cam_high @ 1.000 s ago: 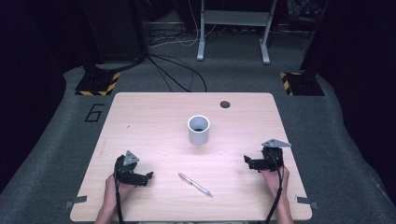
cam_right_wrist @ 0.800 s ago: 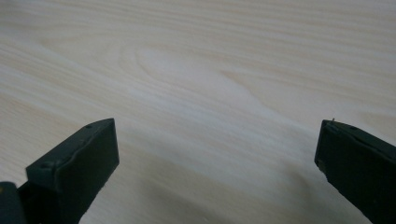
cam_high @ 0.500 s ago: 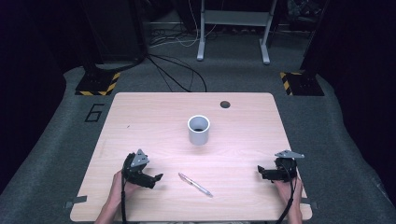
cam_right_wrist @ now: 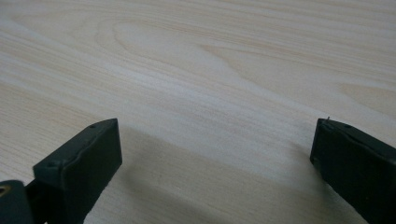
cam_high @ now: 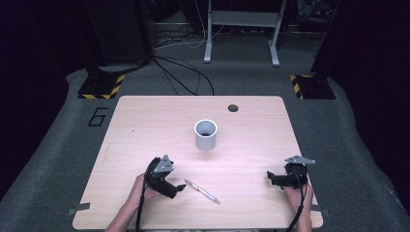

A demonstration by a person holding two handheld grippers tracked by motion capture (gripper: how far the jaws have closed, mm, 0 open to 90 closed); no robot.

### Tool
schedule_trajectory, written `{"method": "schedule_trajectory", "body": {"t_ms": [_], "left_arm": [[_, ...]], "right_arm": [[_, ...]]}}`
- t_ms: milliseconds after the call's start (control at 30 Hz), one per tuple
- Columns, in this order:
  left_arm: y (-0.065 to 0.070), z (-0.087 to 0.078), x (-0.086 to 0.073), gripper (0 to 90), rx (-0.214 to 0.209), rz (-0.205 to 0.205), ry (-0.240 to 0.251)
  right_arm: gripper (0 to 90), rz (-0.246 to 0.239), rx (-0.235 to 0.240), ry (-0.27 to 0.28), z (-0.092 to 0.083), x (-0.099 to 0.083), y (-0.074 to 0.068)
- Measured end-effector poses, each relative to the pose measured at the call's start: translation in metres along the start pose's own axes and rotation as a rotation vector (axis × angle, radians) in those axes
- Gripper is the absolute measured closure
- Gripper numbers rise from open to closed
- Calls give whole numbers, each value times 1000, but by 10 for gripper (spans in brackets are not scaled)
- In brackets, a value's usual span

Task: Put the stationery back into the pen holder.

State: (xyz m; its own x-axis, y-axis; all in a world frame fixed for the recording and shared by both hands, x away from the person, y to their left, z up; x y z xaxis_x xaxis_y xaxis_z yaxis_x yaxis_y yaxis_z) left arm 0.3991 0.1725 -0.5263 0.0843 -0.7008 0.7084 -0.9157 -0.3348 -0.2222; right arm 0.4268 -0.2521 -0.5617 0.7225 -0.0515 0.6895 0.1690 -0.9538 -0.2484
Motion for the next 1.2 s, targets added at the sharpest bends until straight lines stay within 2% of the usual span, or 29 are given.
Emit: {"method": "schedule_trajectory", "body": {"t_ms": [33,167,367,533,600,633,667,767,800,833,933,967,1000,1033,1067,1200], "left_arm": [[3,4,4,7,-8,18,-1],[12,16,16,9,-38,46,4],[28,34,31,17,-122,91,12],[37,45,38,49,-154,128,-6],[40,47,40,72,-179,139,-7],[43,48,41,112,-188,143,-7],[44,49,43,112,-197,165,-20],[53,52,49,190,-228,226,-37],[55,54,52,265,-248,247,-38],[56,55,53,290,-260,256,-37],[59,58,57,387,-279,291,-79],[61,59,60,449,-292,302,-94],[61,59,60,461,-292,302,-94],[62,60,61,461,-310,316,-106],[63,60,62,486,-332,324,-112],[67,62,63,585,-363,356,-127]], "right_arm": [[16,-12,-3,-4,0,0,0],[16,-27,-11,-6,0,-1,-1],[25,-17,-8,-1,0,-1,-1],[37,-30,-6,2,-1,0,0],[39,-14,-8,1,-1,-1,0],[40,-19,-6,4,-1,0,0],[40,-19,-6,4,-1,0,0],[44,-10,-10,3,-1,-1,-1],[50,-11,-9,7,-1,-1,-1],[59,-9,-16,8,-1,-1,-1],[62,-8,-18,8,-2,-1,-1],[63,-12,-18,10,-2,-1,0],[63,-12,-18,10,-2,-1,0],[63,-13,-18,10,-2,-1,0],[63,-6,-20,9,-2,-1,-1],[71,-8,-20,15,-2,-1,0]]}}
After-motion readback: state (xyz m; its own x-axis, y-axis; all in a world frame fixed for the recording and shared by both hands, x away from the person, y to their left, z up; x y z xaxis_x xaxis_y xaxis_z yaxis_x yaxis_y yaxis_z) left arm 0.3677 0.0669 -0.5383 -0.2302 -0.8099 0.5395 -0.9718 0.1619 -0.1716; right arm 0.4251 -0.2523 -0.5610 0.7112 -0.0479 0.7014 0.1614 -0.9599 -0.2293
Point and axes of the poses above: each handheld gripper's, and its own axes: z roughly forward along the jaws, x roughly out of its top, y roughly to its right, the point moved 5 cm from there along z, roughly forward along the jaws, and after that the axes turned 15 degrees about z, right-handed, at the moved point
